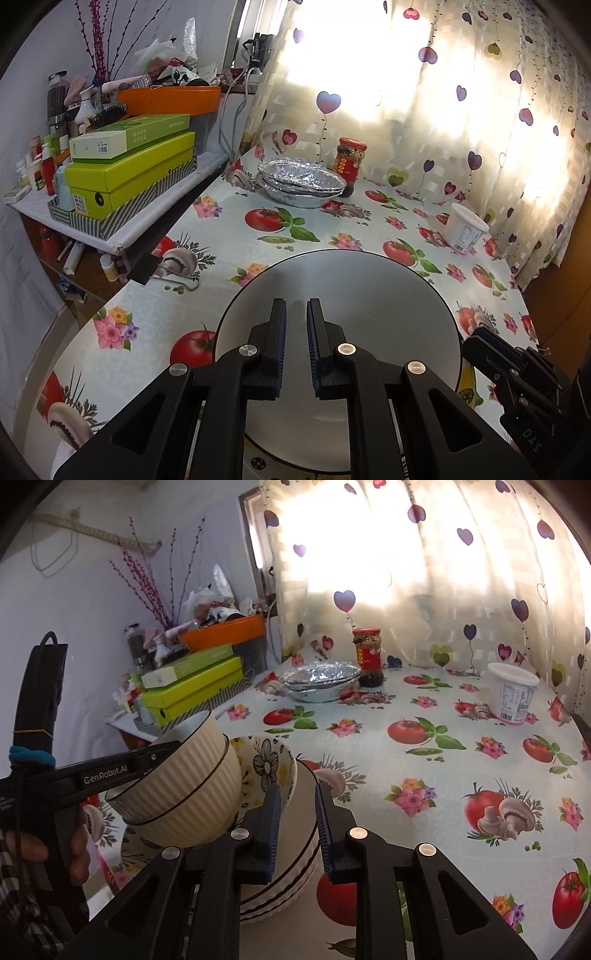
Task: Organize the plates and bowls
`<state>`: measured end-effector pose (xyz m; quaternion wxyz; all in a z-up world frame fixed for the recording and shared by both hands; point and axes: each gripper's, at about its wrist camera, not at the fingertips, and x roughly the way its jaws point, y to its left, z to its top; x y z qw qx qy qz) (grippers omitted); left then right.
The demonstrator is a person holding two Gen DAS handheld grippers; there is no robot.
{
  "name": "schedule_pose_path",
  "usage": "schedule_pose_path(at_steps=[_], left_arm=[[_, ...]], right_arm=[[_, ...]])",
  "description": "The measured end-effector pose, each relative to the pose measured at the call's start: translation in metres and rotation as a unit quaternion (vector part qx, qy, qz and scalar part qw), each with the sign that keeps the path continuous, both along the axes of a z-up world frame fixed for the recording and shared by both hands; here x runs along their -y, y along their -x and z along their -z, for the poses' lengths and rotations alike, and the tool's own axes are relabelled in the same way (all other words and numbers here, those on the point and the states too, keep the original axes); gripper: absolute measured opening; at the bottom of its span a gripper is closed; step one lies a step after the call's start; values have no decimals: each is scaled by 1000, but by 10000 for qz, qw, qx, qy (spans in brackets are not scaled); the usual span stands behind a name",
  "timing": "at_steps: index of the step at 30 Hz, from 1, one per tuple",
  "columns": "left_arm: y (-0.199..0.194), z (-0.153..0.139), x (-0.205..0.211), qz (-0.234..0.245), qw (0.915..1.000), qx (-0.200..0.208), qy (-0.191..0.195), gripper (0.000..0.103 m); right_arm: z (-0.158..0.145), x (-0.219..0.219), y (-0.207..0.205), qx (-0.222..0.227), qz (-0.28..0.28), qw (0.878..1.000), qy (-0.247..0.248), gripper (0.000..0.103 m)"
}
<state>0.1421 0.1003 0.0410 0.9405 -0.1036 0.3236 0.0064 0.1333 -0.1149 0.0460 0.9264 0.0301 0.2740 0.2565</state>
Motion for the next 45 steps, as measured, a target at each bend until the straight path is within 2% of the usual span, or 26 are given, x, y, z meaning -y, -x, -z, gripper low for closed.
schedule_pose_path(at_steps=[1, 5, 14, 22, 34, 45], left_arm=[[1, -1, 0, -5, 10000, 18, 1, 14], [3, -3, -1, 53, 10000, 43, 43, 42], [11, -8, -3, 71, 10000, 53, 34, 42], [23, -16, -8, -15, 9999, 134, 30, 42], [59, -24, -14, -193, 9996, 200, -24, 42], [97, -16, -22, -356, 9992, 183, 71, 43]], right_arm=[[0, 0, 0, -5, 10, 10000, -5, 20], [0, 1, 2, -40, 47, 10000, 36, 26], [-1, 1, 6, -63, 47, 9999, 71, 37], [-3, 1, 11, -46, 71, 9999, 105, 39], [-9, 3, 25, -43, 164, 9998, 100, 48], [-14, 6, 55, 59, 204, 9997, 92, 49]])
